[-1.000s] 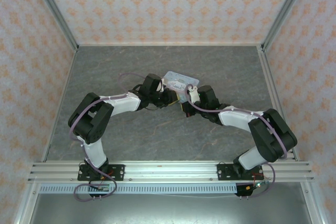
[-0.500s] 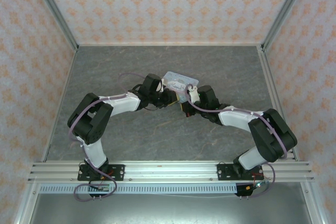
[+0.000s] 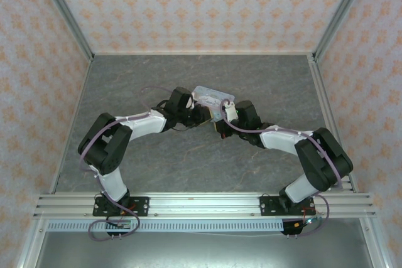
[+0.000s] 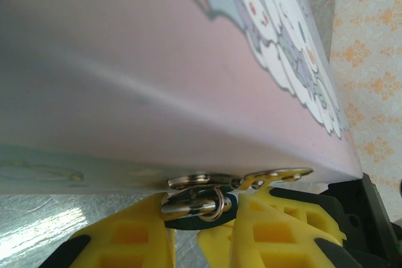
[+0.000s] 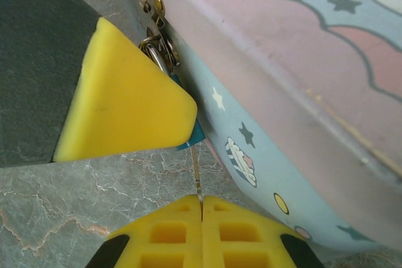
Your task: Unlock the padlock with the key
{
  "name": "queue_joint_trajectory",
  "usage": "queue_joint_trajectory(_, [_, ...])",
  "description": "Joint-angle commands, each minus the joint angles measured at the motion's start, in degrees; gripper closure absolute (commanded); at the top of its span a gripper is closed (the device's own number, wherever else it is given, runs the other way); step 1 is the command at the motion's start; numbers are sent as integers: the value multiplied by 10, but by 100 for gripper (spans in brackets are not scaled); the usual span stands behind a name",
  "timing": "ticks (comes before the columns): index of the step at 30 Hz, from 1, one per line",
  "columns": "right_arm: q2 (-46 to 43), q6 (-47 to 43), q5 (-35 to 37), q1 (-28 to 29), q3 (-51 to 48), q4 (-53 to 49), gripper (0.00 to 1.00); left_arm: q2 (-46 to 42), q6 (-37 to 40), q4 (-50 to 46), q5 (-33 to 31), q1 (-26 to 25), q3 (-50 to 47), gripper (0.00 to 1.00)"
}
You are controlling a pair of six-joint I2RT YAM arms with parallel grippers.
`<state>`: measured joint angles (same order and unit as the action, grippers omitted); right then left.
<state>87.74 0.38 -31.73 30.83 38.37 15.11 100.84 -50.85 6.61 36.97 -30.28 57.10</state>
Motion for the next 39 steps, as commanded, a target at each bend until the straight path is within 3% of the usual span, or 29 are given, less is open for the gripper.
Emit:
queue_joint_trajectory(1, [8,6,-11,2,31,53,100,-26,16,-10,44,-11,8,79])
queue_joint_trajectory(39, [33,54,-110,-50,38,94,100,-13,19,0,44,-11,1,79])
